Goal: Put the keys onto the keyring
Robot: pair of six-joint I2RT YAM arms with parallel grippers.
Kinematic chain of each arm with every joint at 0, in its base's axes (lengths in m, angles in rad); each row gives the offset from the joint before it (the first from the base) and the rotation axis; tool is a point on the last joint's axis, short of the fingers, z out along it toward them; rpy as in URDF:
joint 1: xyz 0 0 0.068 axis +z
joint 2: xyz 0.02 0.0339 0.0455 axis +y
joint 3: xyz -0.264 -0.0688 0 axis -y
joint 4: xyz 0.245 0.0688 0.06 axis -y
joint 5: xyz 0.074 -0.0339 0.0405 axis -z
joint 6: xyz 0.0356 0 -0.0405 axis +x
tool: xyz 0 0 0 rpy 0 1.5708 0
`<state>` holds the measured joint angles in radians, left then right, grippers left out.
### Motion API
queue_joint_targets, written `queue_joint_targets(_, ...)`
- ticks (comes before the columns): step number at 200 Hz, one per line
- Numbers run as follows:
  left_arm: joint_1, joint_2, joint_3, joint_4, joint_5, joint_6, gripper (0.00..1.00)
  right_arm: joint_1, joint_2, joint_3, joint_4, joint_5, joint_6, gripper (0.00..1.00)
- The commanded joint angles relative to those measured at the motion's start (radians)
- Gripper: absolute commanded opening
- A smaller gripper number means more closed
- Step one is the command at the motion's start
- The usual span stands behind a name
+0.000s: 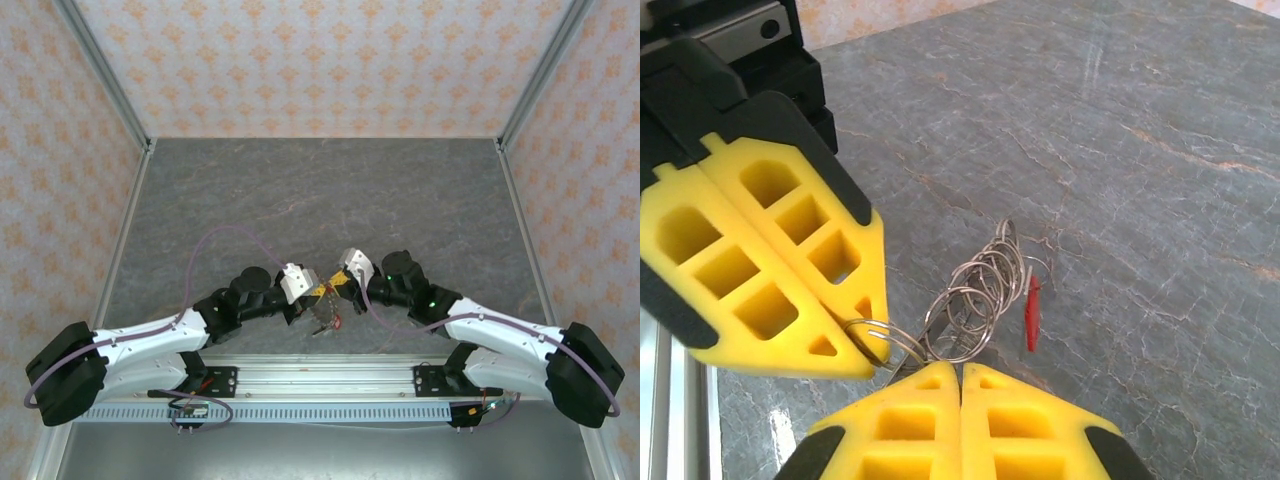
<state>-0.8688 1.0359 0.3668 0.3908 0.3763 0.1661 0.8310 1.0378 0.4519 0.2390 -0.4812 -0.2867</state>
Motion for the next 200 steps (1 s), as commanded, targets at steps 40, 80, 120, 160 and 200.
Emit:
queue_joint_targets(40,-0.009,-0.031,0.0,0.05,0.031,0.021,0.0,-0.006,0.018,0.023,-0.041,0.104,0.027,0.0)
queue_joint_targets(80,-0.01,-0.024,0.0,0.054,0.029,0.02,0.0,-0.006,-0.016,0.012,-0.084,0.117,0.001,0.1)
queue_joint_targets(120,-0.009,-0.015,0.006,0.04,0.026,0.026,0.0,-0.006,-0.137,-0.029,-0.114,0.161,-0.047,0.2)
queue_joint_targets(160,-0.009,0.009,0.021,0.033,0.05,0.029,0.0,-0.006,-0.223,-0.041,-0.174,0.11,-0.103,0.23)
queue_joint_targets(200,-0.01,0.026,0.044,0.014,0.091,0.047,0.0,-0.006,-0.249,-0.047,-0.174,-0.03,-0.17,0.23)
